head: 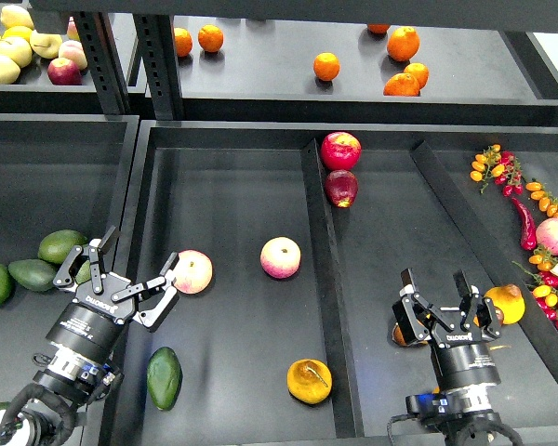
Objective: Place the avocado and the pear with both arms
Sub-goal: 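Move the left gripper toward the green avocado near the apple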
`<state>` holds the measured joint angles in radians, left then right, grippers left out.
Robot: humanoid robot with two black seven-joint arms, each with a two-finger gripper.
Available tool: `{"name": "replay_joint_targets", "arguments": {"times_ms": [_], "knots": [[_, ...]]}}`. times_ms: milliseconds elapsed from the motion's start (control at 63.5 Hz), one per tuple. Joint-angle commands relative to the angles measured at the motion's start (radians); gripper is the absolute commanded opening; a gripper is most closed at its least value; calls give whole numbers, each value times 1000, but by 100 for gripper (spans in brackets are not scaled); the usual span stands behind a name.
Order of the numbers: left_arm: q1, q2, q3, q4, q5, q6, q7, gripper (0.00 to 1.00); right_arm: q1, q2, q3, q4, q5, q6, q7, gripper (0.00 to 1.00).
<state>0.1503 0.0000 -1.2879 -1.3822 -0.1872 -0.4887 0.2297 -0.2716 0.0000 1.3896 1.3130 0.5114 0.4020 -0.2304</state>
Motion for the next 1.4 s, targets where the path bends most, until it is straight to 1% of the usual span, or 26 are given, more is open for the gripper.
{"name": "replay_joint_targets", "arguments": {"times_ms": [0, 173, 205, 567, 1055, 1276, 1386], "knots": [[0, 0, 1, 0, 0, 0, 5, 100, -1, 0, 2, 2, -8, 5, 0, 100], [0, 0, -7, 0, 0, 0, 0, 100, -1, 0, 5, 0, -8, 9, 0, 100], [2, 0, -8, 0, 0, 0, -6, 100, -1, 0, 6, 2, -8, 11, 0, 100], [2, 0, -11, 0, 0, 0, -7, 100, -1, 0, 11, 2, -10, 11, 0, 100], [18, 0, -5, 0, -6, 0, 13, 100, -1, 0, 20, 2, -10, 14, 0, 100], [9, 0, 7, 3, 3, 0, 14, 100, -1, 0, 22, 2, -10, 14, 0, 100], [3, 0, 7, 3, 8, 0, 22, 100, -1, 0, 22, 2, -10, 14, -1, 100]]}}
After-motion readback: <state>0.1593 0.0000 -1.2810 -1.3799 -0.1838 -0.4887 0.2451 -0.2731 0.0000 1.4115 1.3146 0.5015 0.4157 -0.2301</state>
